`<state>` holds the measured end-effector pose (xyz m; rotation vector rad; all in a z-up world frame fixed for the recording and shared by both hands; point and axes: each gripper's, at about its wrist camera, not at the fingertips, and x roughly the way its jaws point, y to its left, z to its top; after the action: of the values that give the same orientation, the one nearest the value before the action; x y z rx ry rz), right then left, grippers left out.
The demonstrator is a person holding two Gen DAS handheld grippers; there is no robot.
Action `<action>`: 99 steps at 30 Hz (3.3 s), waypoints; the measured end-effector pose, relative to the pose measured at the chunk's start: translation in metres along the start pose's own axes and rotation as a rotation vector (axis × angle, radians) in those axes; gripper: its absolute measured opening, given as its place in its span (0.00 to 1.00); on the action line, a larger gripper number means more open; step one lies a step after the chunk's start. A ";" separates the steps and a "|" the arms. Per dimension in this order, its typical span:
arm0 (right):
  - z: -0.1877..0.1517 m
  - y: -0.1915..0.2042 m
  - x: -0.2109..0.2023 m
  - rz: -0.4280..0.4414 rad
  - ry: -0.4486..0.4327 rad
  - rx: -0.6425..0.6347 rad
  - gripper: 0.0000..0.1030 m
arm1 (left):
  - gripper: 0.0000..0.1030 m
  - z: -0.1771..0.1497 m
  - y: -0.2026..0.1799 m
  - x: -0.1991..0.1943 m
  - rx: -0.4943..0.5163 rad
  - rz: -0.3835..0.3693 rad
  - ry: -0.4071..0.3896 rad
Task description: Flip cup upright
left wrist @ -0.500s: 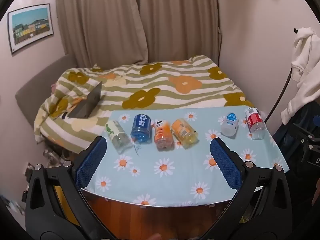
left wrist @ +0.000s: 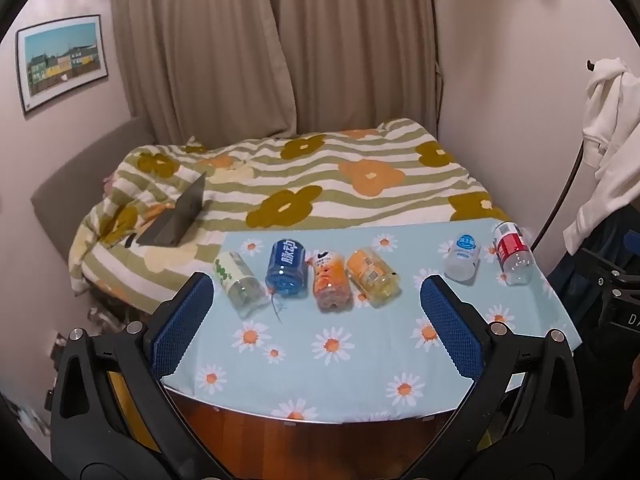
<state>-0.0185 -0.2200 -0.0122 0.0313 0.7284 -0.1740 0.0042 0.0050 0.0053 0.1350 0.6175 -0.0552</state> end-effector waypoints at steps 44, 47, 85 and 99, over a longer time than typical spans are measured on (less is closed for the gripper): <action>0.007 0.012 0.008 0.000 0.000 0.000 1.00 | 1.00 0.006 0.008 0.012 0.001 0.002 -0.002; 0.007 0.012 0.008 0.001 0.000 -0.001 1.00 | 1.00 0.006 0.009 0.012 0.001 0.005 -0.004; 0.015 0.015 0.012 0.029 0.008 0.004 1.00 | 1.00 0.008 0.000 0.008 -0.029 0.015 0.028; 0.014 0.001 0.063 0.104 0.116 -0.032 1.00 | 1.00 0.002 -0.002 0.076 -0.080 0.022 0.202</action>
<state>0.0369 -0.2296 -0.0440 0.0490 0.8436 -0.0616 0.0669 0.0015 -0.0376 0.0697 0.8190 0.0046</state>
